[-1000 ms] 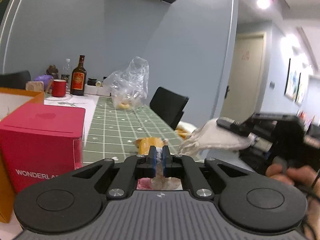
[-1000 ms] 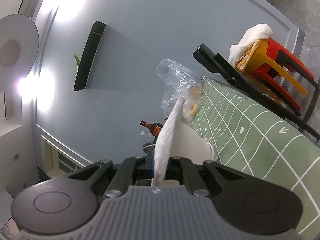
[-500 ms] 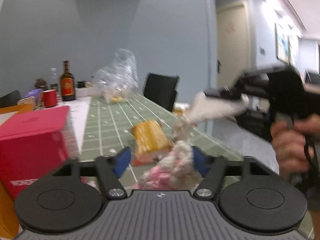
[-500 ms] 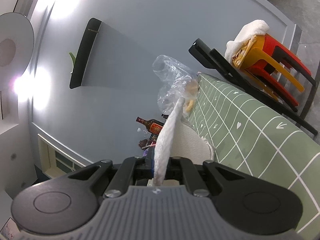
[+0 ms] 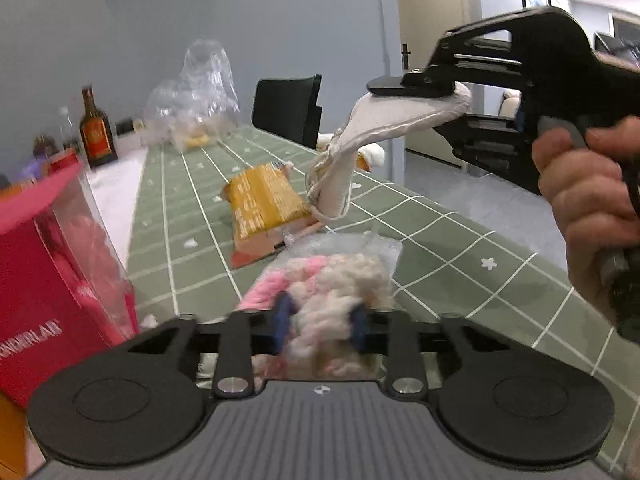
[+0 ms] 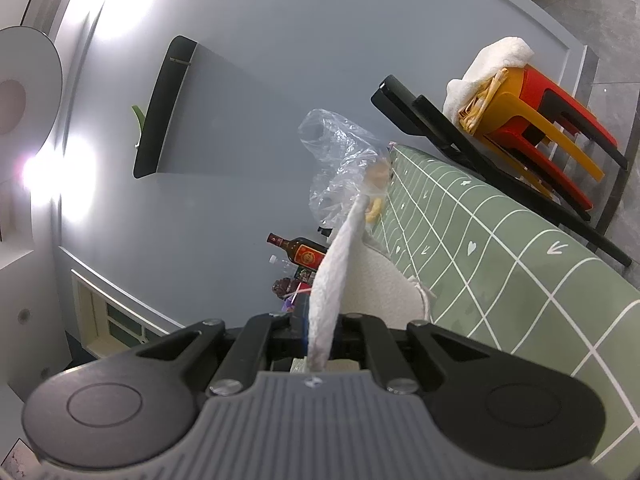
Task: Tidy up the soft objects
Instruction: 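Grasp the pink-and-white crochet bundle with the left tool while the right holds the beige bag, then carry the crochet bundle with the left tool while the right carries the beige bag toward the orange box, then open the right tool over the orange box while the left releases the crochet bundle into it, then grasp the white mesh bag with the left tool while the right reaches toward the yellow snack bag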
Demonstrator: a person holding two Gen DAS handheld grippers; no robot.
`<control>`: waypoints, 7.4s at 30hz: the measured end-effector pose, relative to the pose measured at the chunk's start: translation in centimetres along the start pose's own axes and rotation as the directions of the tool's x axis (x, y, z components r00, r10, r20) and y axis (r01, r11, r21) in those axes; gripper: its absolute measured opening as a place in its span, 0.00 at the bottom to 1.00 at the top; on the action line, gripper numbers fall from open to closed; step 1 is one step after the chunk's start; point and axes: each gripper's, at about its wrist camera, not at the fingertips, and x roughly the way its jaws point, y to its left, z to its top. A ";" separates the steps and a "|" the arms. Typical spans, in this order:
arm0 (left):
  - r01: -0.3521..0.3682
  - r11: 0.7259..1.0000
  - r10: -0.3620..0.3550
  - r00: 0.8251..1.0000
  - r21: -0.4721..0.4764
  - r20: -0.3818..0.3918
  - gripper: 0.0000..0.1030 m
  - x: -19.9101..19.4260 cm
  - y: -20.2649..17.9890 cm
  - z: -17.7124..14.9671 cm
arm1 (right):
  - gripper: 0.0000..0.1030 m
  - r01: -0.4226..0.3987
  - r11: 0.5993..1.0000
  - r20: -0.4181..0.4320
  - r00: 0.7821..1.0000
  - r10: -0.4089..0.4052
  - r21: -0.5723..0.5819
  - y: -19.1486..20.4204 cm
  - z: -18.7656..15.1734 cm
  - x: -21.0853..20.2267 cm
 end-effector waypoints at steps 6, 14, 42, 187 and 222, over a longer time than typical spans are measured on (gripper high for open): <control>0.118 0.986 -0.106 0.989 -0.120 0.103 0.19 -2.2 1.7 1.2 | 0.05 -0.005 1.000 0.010 1.000 0.005 0.001 0.0 0.0 -0.1; 0.296 0.898 -0.184 0.926 -0.327 0.331 0.19 -5.1 5.5 1.6 | 0.05 -0.036 0.999 0.032 0.999 0.036 0.007 0.0 -0.1 -0.4; -0.086 0.772 0.454 0.768 -0.630 0.452 0.19 -12.4 8.2 1.1 | 0.03 -0.295 0.952 -0.077 0.954 0.289 -0.079 12.4 -4.5 1.6; -0.155 0.987 0.150 0.983 0.039 0.109 0.91 -3.0 -0.4 1.9 | 0.95 0.501 0.589 0.087 0.803 -0.590 -0.634 6.1 -5.9 8.4; 0.040 0.993 -0.056 0.988 -0.107 -0.145 0.05 1.3 3.3 0.7 | 0.95 0.459 0.675 0.032 0.839 -0.543 -0.577 4.5 -5.0 8.6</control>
